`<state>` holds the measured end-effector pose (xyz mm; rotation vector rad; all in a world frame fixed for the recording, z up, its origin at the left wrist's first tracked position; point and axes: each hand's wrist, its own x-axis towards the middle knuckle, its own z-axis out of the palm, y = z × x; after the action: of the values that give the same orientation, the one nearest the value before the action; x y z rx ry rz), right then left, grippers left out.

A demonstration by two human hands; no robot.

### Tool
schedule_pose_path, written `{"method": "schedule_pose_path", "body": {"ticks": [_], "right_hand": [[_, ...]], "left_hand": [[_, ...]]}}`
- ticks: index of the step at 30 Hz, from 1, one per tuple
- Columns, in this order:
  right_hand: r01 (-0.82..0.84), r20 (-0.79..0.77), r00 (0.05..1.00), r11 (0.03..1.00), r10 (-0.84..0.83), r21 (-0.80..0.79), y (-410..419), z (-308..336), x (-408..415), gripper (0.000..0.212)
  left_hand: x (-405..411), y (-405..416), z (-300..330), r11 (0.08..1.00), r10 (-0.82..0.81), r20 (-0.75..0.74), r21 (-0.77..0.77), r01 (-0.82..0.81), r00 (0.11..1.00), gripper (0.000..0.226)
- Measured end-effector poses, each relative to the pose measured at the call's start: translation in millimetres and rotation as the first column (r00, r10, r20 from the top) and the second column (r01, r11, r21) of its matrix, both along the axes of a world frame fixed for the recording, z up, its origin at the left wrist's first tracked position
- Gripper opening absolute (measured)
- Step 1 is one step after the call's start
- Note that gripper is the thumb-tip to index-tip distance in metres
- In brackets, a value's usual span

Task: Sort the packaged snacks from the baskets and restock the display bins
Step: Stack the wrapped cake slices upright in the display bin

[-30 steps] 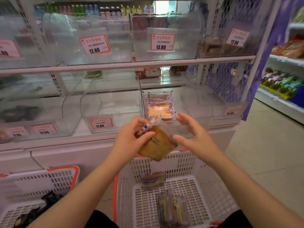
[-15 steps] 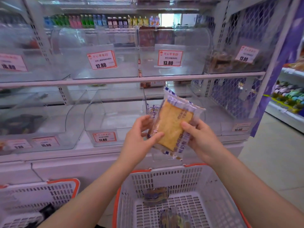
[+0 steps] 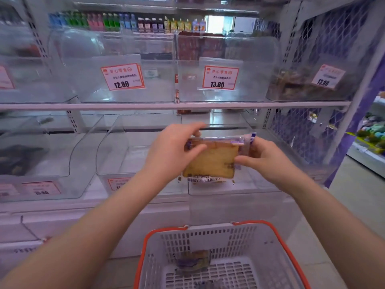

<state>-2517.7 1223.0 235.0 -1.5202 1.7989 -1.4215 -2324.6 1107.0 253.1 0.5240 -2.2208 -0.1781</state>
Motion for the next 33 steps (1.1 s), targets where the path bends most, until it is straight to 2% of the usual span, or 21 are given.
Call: {"method": "schedule_pose_path", "body": {"ticks": [2,3,4,6,8,9,12,15,17,20,22,23,25,27,29,31,33], "right_hand": [[0.011,0.085,0.996,1.0,-0.013,0.023,-7,-4,-5,0.028],[0.024,0.136,0.99,0.999,-0.028,0.031,-10,-9,-6,0.029],[0.047,0.191,0.98,0.998,-0.055,0.043,-13,-15,-8,0.029],[0.088,0.338,0.935,0.993,-0.109,0.076,-19,-29,-11,0.027],[0.138,0.489,0.855,0.985,-0.171,0.103,-21,-39,-16,0.024],[0.184,0.551,0.806,0.976,-0.217,0.116,-21,-42,-21,0.023],[0.327,0.614,0.69,0.922,-0.382,0.205,-25,-51,-35,0.023],[0.335,0.567,0.694,0.897,-0.442,0.29,-36,-62,-41,0.025],[0.282,0.499,0.744,0.886,-0.444,0.369,-46,-66,-42,0.027],[0.215,0.287,0.868,0.828,-0.405,0.517,-66,-75,-40,0.028],[0.256,-0.003,0.947,0.75,-0.321,0.61,-80,-79,-36,0.024],[0.276,-0.142,0.959,0.697,-0.245,0.662,-85,-80,-33,0.017],[0.307,-0.251,0.951,0.621,-0.179,0.721,-92,-81,-28,0.015],[0.264,-0.118,0.956,0.609,-0.269,0.748,-94,-83,-28,0.011],[0.159,0.136,0.921,0.669,-0.366,0.727,-94,-85,-26,0.017],[0.044,0.305,0.894,0.742,-0.328,0.669,-92,-83,-26,0.013],[-0.042,0.371,0.891,0.765,-0.263,0.643,-86,-76,-26,0.016]], "left_hand": [[-7,-4,-6,0.985,0.09,-0.138,0.162,-0.067,0.986,0.059],[-9,-5,-12,0.958,0.118,-0.156,0.277,-0.071,0.981,0.067],[-11,-6,-21,0.91,0.124,-0.15,0.411,-0.052,0.981,0.074],[-13,-7,-41,0.747,0.089,-0.138,0.664,0.026,0.986,0.076],[-14,-6,-60,0.619,0.045,-0.149,0.78,0.089,0.988,0.07],[-14,-6,-68,0.607,0.03,-0.146,0.788,0.098,0.989,0.069],[-14,-9,-83,0.674,-0.009,-0.073,0.737,0.06,0.997,0.074],[-15,-11,-87,0.639,-0.075,-0.077,0.762,0.107,0.994,0.046],[-13,-13,-93,0.619,-0.115,-0.091,0.772,0.143,0.989,0.05],[-2,-21,-103,0.5,-0.199,-0.112,0.842,0.2,0.973,0.08],[6,-24,-109,0.442,-0.296,-0.097,0.868,0.227,0.95,0.104],[8,-24,-111,0.435,-0.339,-0.094,0.866,0.245,0.936,0.108],[9,-26,-111,0.429,-0.386,-0.097,0.862,0.271,0.917,0.113],[8,-26,-111,0.454,-0.393,-0.082,0.849,0.271,0.916,0.113],[7,-27,-111,0.484,-0.385,-0.072,0.833,0.268,0.92,0.106],[7,-26,-109,0.512,-0.372,-0.061,0.819,0.26,0.926,0.104],[8,-27,-110,0.53,-0.347,-0.057,0.811,0.246,0.936,0.107]]}}
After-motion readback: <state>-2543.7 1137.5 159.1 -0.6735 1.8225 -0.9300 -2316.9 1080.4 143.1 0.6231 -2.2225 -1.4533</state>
